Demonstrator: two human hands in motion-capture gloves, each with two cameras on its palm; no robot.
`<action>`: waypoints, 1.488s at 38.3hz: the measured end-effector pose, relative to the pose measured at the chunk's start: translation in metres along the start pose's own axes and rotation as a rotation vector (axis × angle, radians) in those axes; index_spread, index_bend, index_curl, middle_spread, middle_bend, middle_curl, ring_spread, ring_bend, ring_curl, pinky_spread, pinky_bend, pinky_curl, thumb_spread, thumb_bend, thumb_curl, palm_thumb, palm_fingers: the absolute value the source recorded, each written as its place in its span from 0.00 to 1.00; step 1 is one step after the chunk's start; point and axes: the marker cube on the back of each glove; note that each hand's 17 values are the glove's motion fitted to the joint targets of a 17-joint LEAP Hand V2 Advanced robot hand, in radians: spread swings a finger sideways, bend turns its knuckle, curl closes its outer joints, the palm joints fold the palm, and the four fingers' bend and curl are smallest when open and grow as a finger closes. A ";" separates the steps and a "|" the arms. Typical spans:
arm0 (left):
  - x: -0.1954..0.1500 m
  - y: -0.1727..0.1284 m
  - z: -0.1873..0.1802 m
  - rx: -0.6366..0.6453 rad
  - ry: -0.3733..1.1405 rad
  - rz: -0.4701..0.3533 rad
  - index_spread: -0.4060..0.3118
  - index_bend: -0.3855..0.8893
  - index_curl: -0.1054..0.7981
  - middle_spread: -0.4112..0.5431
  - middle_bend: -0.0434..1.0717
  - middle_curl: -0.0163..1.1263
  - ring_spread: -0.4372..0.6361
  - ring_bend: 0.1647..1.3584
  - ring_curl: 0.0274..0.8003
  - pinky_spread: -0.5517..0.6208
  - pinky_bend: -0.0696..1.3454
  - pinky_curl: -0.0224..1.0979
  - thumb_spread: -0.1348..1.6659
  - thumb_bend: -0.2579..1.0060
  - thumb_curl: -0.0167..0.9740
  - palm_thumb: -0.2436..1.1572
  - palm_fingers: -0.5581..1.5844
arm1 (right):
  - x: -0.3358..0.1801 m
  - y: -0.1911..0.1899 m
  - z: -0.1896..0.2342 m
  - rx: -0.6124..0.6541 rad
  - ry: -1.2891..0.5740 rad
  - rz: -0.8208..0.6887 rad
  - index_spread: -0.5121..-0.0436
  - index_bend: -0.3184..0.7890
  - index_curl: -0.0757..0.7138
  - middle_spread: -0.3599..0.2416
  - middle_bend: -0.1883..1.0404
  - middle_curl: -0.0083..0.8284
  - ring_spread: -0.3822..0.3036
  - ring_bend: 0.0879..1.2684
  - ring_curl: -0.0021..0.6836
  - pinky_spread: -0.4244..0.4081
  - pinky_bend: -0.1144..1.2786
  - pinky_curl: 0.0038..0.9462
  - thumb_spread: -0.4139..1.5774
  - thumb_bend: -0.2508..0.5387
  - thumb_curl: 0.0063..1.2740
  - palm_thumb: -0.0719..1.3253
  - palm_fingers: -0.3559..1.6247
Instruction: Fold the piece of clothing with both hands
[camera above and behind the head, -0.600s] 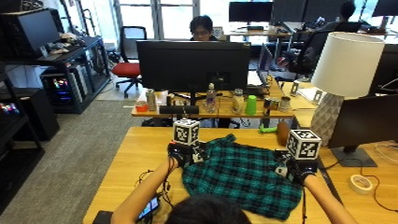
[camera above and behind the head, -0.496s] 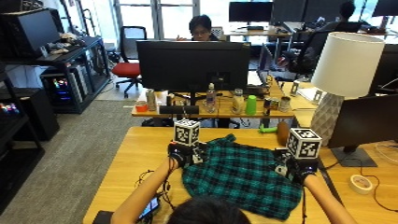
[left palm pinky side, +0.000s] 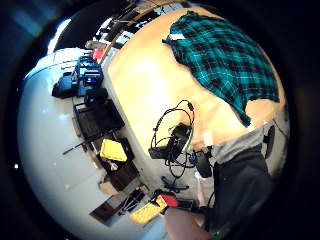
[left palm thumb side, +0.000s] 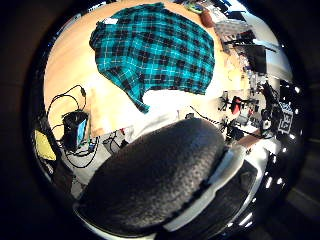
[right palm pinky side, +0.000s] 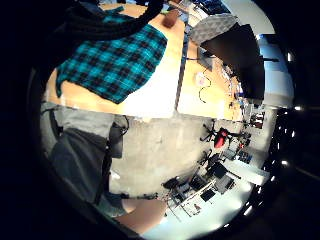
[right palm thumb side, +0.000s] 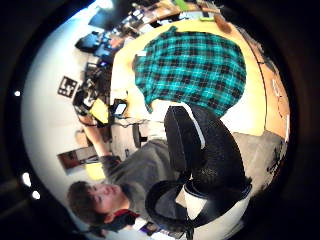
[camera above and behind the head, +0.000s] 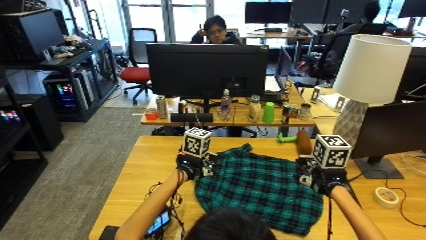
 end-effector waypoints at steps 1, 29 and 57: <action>0.000 0.000 0.000 0.006 -0.005 0.001 0.47 0.44 0.37 0.62 0.19 0.15 0.75 0.31 0.21 0.85 0.28 0.21 0.51 0.12 0.03 0.07 0.31 | 0.000 0.001 0.001 -0.001 0.000 0.000 0.38 0.39 0.30 0.57 0.34 0.30 0.63 0.31 0.34 0.74 0.46 0.29 0.81 0.54 0.11 0.35 0.37; 0.037 -0.055 0.169 -0.198 -0.047 0.199 0.49 0.40 0.39 0.64 0.19 0.20 0.73 0.41 0.29 0.84 0.38 0.30 0.59 0.18 0.21 0.25 0.26 | 0.022 -0.043 0.177 -0.267 0.052 0.024 0.43 0.37 0.30 0.56 0.36 0.43 0.54 0.42 0.49 0.65 0.48 0.35 0.81 0.39 0.17 0.41 0.44; 0.051 -0.082 0.233 -0.009 -0.085 0.255 0.30 0.55 0.51 0.27 0.39 0.33 0.23 0.32 0.32 0.27 0.40 0.32 0.69 0.32 0.33 0.53 0.76 | 0.026 -0.070 0.285 -0.140 0.081 -0.011 0.58 0.45 0.39 0.41 0.39 0.52 0.30 0.49 0.61 0.21 0.50 0.39 0.70 0.48 0.31 0.77 0.80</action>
